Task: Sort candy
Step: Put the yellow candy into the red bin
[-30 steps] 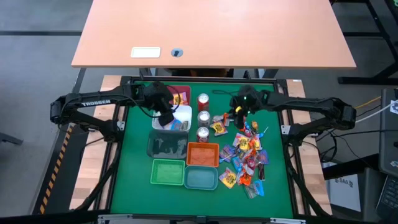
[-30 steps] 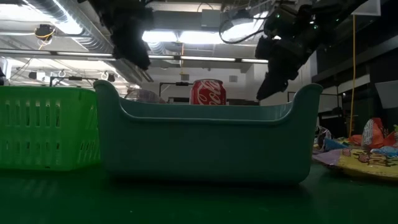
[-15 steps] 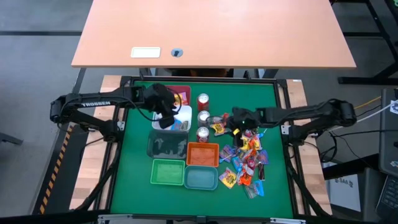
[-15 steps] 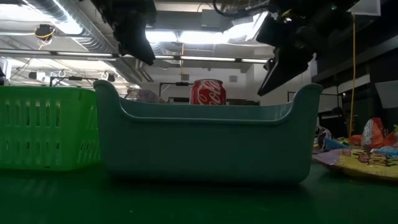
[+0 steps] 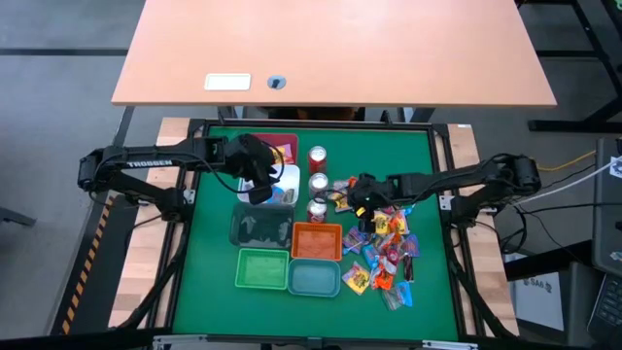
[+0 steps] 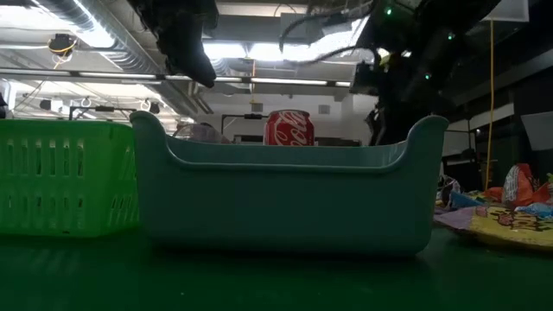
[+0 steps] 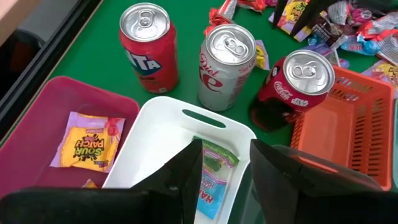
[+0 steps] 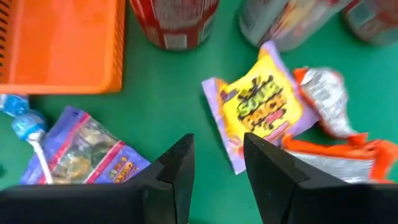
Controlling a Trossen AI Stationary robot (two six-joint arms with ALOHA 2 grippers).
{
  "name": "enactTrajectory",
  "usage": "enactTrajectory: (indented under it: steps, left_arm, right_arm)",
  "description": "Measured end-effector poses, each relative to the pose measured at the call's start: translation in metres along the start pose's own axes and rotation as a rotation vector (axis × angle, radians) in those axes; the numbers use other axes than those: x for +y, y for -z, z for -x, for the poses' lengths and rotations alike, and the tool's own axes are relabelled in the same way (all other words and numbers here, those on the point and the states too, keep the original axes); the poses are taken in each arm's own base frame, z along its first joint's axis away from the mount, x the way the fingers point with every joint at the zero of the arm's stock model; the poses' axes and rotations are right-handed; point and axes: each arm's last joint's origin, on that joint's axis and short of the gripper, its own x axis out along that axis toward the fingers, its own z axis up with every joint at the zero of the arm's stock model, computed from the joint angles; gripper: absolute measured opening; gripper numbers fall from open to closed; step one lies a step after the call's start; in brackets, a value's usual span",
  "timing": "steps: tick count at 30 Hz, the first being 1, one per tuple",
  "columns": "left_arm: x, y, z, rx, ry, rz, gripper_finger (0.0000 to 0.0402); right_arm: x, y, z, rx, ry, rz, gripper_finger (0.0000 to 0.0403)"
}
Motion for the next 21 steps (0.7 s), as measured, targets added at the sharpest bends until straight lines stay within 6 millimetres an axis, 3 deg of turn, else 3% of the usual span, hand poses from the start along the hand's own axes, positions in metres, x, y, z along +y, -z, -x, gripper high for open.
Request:
enactTrajectory:
  steps: [10, 21]
  left_arm:
    - [0.0, 0.0, 0.0, -0.001, -0.003, 0.0, 0.0124]
    - [0.0, 0.0, 0.0, -0.001, -0.004, 0.0, 0.0124]
  right_arm:
    - [-0.002, 0.006, -0.026, 0.084, 0.126, 0.03, 0.0136]
    - [-0.002, 0.005, -0.047, 0.072, 0.126, 0.109, 0.0136]
